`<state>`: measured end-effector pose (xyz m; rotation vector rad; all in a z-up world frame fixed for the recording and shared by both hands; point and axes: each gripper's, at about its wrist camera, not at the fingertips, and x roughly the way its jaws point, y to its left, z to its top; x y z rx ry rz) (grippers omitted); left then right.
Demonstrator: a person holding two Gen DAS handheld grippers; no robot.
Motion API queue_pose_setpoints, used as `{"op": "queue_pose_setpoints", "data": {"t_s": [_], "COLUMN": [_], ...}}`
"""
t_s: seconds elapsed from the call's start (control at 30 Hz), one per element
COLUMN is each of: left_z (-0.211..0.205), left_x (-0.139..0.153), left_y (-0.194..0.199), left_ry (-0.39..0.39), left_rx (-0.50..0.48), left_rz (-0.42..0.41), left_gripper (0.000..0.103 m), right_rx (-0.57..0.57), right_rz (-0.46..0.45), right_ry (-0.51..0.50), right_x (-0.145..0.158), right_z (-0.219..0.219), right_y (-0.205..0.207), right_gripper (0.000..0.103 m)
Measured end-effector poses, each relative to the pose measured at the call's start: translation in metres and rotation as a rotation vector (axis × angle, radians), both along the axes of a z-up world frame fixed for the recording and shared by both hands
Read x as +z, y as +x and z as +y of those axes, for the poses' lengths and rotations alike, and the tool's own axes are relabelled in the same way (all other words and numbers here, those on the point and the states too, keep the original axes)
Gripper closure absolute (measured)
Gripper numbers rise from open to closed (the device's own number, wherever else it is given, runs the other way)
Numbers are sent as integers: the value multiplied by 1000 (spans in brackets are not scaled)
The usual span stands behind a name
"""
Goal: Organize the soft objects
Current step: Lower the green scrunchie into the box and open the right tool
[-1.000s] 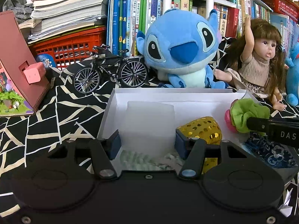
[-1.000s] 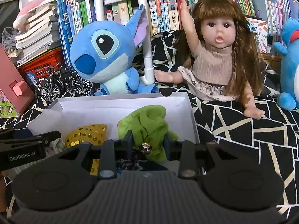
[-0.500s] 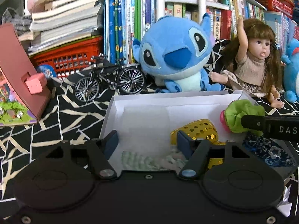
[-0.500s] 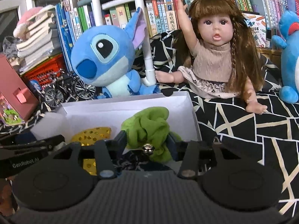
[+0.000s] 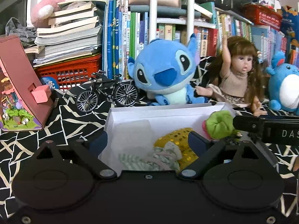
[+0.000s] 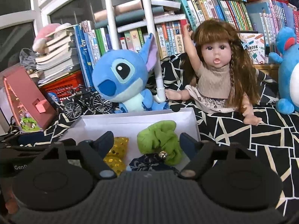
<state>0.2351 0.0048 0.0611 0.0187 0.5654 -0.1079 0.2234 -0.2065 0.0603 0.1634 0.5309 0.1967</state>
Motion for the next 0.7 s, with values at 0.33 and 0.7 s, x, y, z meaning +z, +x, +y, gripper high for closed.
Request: {"op": "queue_pose_setpoints", "data": {"t_s": [0.33,0.7], "left_z": [4,4], "left_x": [9,5], "left_y": [-44,-91], "left_ry": [-39,-63], "left_rx": [-35,-65], "left_rz": [-32,-20], "left_gripper": [8,8], "right_rx": [36,78], "right_rz": [-27,-94], "right_ry": [23,-48], "right_x": [5,9], "right_z": [-5,1], "right_y": [-39,-89], "right_gripper": [13,5]}}
